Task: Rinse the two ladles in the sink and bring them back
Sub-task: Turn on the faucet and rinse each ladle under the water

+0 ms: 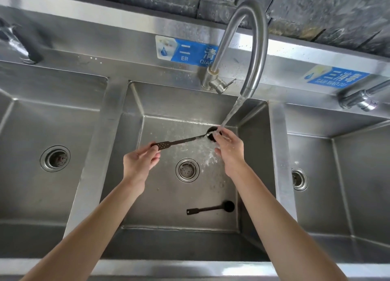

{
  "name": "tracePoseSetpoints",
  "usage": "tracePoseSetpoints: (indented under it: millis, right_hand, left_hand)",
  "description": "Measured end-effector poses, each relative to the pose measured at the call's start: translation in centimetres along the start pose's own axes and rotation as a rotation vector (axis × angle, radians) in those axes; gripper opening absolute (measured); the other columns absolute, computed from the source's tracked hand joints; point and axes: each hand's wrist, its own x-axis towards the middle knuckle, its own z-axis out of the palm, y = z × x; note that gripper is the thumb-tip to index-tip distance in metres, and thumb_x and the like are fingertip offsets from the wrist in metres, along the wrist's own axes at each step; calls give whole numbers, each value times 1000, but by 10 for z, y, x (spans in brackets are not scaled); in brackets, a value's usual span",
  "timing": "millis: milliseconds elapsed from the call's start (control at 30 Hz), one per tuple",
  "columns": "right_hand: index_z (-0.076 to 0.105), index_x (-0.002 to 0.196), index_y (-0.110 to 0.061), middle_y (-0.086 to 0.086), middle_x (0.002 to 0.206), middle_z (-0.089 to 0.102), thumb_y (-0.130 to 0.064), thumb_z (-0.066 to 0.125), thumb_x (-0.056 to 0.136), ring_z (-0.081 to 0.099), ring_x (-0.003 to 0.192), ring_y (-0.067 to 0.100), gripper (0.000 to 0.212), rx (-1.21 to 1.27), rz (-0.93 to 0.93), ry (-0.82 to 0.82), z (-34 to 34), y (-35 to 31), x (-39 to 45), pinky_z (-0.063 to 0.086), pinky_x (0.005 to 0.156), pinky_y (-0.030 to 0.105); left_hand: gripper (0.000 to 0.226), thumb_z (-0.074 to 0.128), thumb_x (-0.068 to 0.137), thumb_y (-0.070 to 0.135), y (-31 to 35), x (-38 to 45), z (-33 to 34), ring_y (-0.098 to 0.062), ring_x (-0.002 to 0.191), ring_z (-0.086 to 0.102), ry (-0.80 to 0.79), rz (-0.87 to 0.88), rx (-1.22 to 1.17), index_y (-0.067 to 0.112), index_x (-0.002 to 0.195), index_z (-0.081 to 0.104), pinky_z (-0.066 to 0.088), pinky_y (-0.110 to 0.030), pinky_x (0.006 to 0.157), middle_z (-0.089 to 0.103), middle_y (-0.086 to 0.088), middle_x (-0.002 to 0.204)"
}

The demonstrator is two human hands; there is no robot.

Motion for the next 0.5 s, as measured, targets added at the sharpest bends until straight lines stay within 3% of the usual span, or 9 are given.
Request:
tracePoseSetpoints:
  millis: [133,233,333,400,500]
  right_hand:
    - [70,118,-20,0,99,73,-12,80,90,70,76,11,31,-16,59,44,3,4,8,62,69,28]
    - [71,120,-11,8,106,74,-9,80,89,75,77,14,32,-46,85,96,4,8,13,61,65,22]
    - [78,91,-22,-2,86,75,-8,79,87,76,72,8,15,-56,69,188,4,12,15,54,50,11]
    - [73,76,-37,-11,73,71,-10,75,87,69,58,3,30,-134,63,170,4,17,14,48,43,10]
    - [78,91,-33,-10,73,73,-20,78,86,64,45,0,14,-190,85,181,3,22,14,44,38,9]
  left_hand:
    - [12,78,86,17,-8,0,-2,-11,77,77,-76,49,133,21,98,78,62,-21,75,81,-4,82]
    - [14,79,86,17,-11,0,-5,-14,82,78,-95,54,138,23,98,78,61,-18,72,81,-3,86]
    - [18,79,85,17,-16,1,-7,-15,85,78,-129,45,148,19,102,78,61,-20,76,81,-5,89]
    - [18,78,86,16,-19,0,-7,-15,85,78,-134,45,154,17,104,78,62,-21,77,81,-5,89]
    - [15,77,87,16,-21,1,-9,-14,83,78,-152,50,184,17,102,79,62,-22,78,81,-5,88]
